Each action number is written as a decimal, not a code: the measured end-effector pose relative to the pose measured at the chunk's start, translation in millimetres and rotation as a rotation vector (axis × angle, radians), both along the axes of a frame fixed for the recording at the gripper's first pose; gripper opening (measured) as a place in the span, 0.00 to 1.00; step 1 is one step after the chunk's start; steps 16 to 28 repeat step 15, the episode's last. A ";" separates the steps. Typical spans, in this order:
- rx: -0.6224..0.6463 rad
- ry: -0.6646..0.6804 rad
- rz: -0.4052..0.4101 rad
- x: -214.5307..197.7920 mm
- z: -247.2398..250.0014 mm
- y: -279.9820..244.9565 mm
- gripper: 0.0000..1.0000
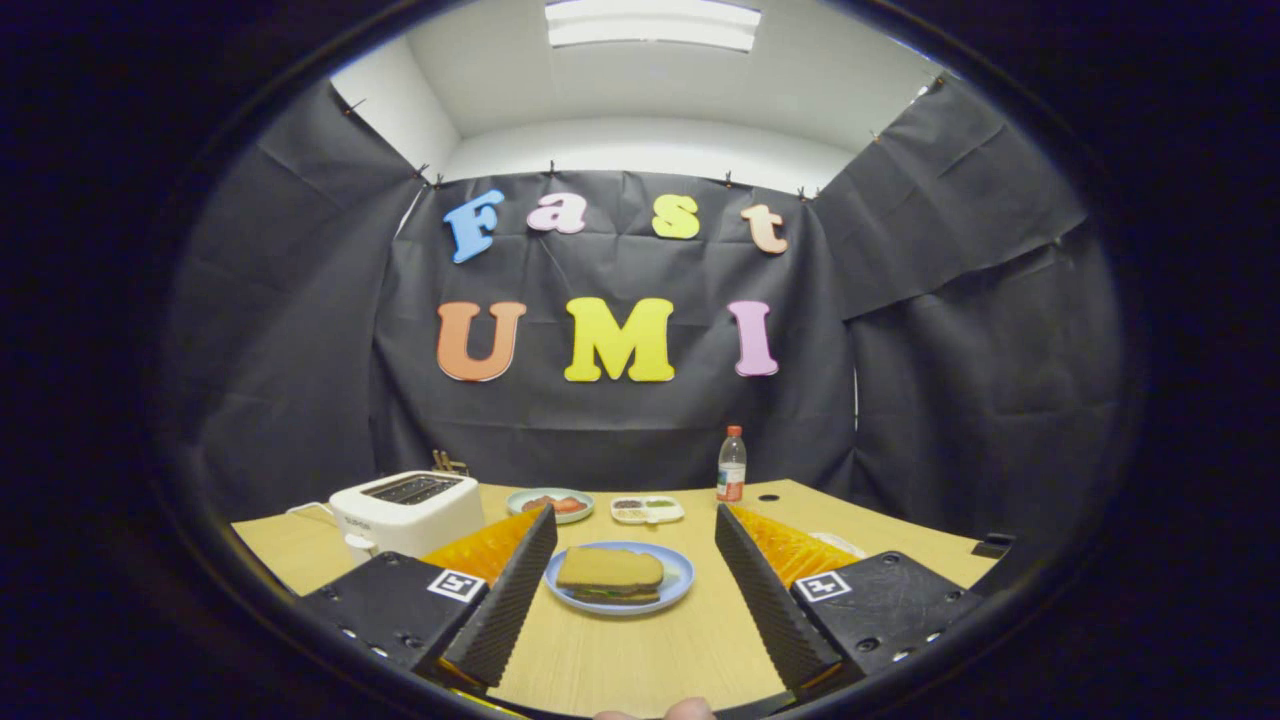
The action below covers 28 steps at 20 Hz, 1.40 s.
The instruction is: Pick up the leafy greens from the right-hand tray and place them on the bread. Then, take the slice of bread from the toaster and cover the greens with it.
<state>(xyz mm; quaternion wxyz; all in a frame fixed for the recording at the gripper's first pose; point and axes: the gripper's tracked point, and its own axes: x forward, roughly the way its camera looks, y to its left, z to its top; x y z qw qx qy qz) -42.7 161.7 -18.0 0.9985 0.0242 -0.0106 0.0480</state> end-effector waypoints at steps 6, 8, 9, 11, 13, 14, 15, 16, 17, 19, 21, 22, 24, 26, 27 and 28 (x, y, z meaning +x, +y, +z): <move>-0.002 0.019 0.021 -3.8 -8.2 4.9 0.96; 0.011 0.045 0.032 -1.4 -13.0 8.6 0.96; 0.003 0.047 0.034 -1.3 -13.3 11.2 0.96; -0.013 0.026 0.021 -0.5 -6.0 11.5 0.96; 0.006 0.020 0.025 -1.7 -3.4 17.0 0.96; 0.009 0.023 0.023 -1.6 -4.0 17.5 0.96; 0.004 0.027 0.021 -1.2 -5.1 16.2 0.96; 0.004 0.027 0.021 -1.2 -5.1 16.2 0.96; 0.004 0.027 0.021 -1.2 -5.1 16.2 0.96; 0.004 0.027 0.021 -1.2 -5.1 16.2 0.96; 0.004 0.027 0.021 -1.2 -5.1 16.2 0.96; 0.004 0.027 0.021 -1.2 -5.1 16.2 0.96; 0.004 0.027 0.021 -1.2 -5.1 16.2 0.96; 0.004 0.027 0.021 -1.2 -5.1 16.2 0.96; 0.004 0.027 0.021 -1.2 -5.1 16.2 0.96; 0.004 0.027 0.021 -1.2 -5.1 16.2 0.96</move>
